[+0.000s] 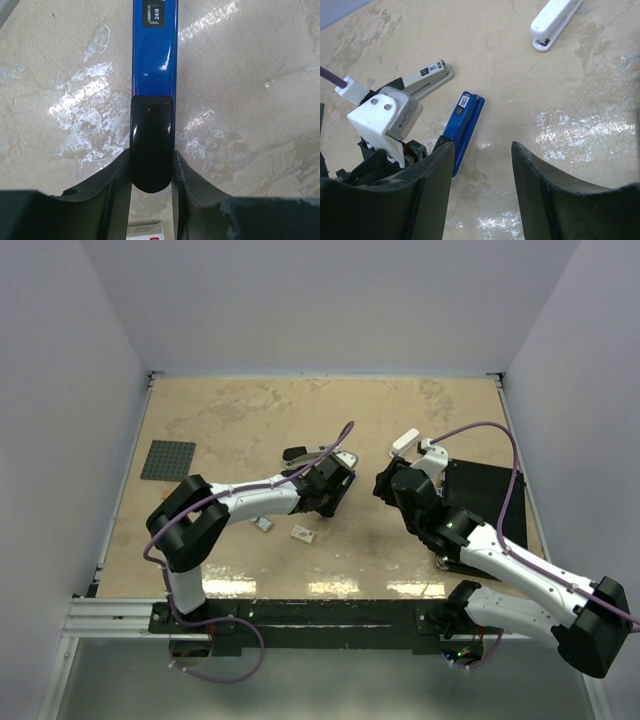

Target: Load the staples into the stapler

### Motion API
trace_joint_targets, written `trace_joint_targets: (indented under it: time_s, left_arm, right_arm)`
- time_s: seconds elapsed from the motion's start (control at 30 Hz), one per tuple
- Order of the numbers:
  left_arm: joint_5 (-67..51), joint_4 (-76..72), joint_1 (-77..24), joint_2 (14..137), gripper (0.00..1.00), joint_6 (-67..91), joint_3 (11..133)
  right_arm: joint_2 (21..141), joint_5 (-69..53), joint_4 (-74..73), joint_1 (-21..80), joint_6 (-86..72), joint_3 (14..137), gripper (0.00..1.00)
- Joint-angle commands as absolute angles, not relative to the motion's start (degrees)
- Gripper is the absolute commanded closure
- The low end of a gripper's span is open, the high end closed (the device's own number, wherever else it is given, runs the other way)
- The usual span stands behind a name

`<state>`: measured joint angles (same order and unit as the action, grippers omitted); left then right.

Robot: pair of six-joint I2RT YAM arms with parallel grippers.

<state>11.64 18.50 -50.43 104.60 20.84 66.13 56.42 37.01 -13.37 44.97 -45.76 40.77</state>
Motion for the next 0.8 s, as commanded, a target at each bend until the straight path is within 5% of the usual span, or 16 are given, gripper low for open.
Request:
trace_joint_targets:
  time_s: [0.0, 0.13, 0.3, 0.63, 0.77]
  left_arm:
    - [11.9, 20.8, -50.6, 110.6, 1.00, 20.5, 64.2]
    - [13.2, 22.1, -50.5, 111.6, 0.99, 19.9, 64.2]
    - [17.3, 23.2, -47.6, 108.5, 0.75, 13.0, 66.3]
    - [17.3, 24.4, -39.8, 109.2, 0.60, -9.0, 73.4]
    - [17.4, 25.0, -38.1, 109.3, 0.40, -14.1, 75.6]
  right_arm:
    - [55.5, 39.8, -12.9, 44.8, -45.1, 40.3, 0.46]
    - [55.5, 39.6, -12.7, 44.8, -44.8, 40.3, 0.46]
    - [54.7, 41.0, -12.7, 44.7, -42.5, 41.8, 0.46]
    - [54.3, 41.7, -12.7, 44.7, -40.2, 42.9, 0.44]
    - [53.7, 41.9, -12.7, 44.7, -39.3, 43.1, 0.43]
